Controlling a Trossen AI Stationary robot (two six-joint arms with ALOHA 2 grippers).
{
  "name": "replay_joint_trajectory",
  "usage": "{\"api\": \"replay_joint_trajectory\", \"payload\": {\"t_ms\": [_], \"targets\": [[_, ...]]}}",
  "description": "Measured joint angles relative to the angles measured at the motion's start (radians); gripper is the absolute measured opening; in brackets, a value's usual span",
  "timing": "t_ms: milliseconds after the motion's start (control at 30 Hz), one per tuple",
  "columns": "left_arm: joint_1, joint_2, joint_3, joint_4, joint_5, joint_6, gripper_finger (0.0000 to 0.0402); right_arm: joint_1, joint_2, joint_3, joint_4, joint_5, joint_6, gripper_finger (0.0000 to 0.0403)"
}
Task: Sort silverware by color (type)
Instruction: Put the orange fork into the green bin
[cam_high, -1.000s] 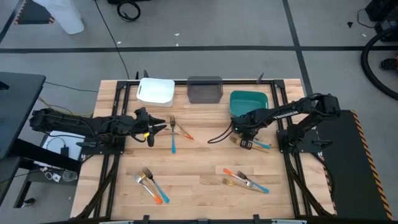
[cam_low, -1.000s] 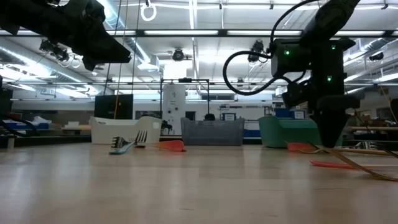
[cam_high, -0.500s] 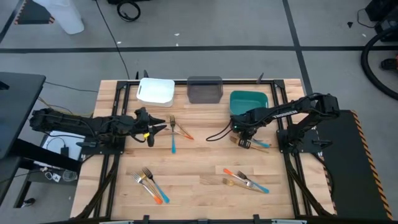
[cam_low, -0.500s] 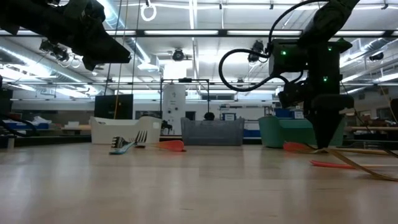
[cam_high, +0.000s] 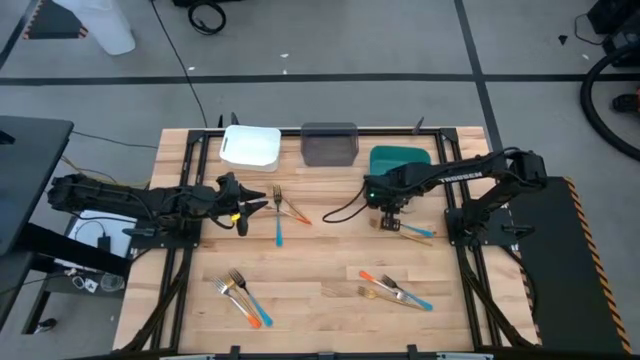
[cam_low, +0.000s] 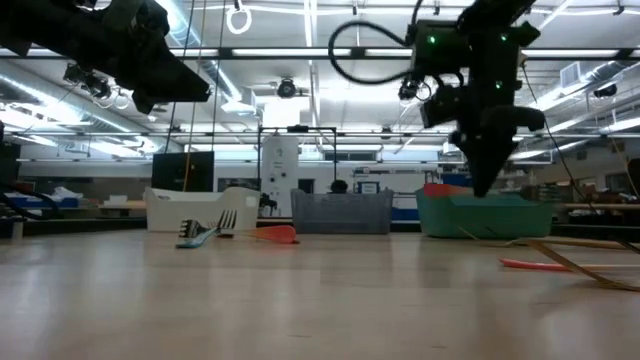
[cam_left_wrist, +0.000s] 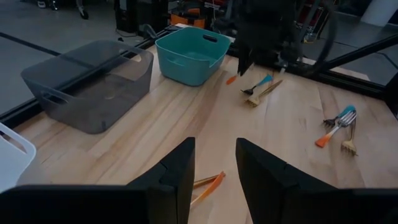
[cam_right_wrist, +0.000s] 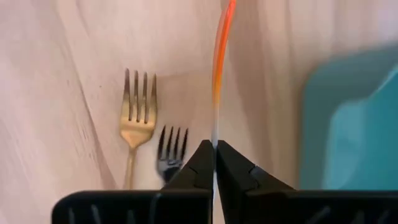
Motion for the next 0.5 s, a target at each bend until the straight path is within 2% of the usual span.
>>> {"api": "replay_joint_trajectory", "payload": {"t_ms": [200,367,500], "targets": [[0.000,0.000,0.000,-0.022,0.000,-0.005,0.0125,0.006,0.000,0.088,-0.115,0.033,-0.225,0.0011],[0.000,0.000,0.000,-0.021,0.000,-0.005,0.0125,-0.015,0.000,0.127,-0.218,0.162,-0.255,0.0011],[0.000,0.000,0.000,-0.021,0.000,-0.001,0.0125,-0.072,0.000,0.130,-0.242,0.181,-0.239,0.0011]]}}
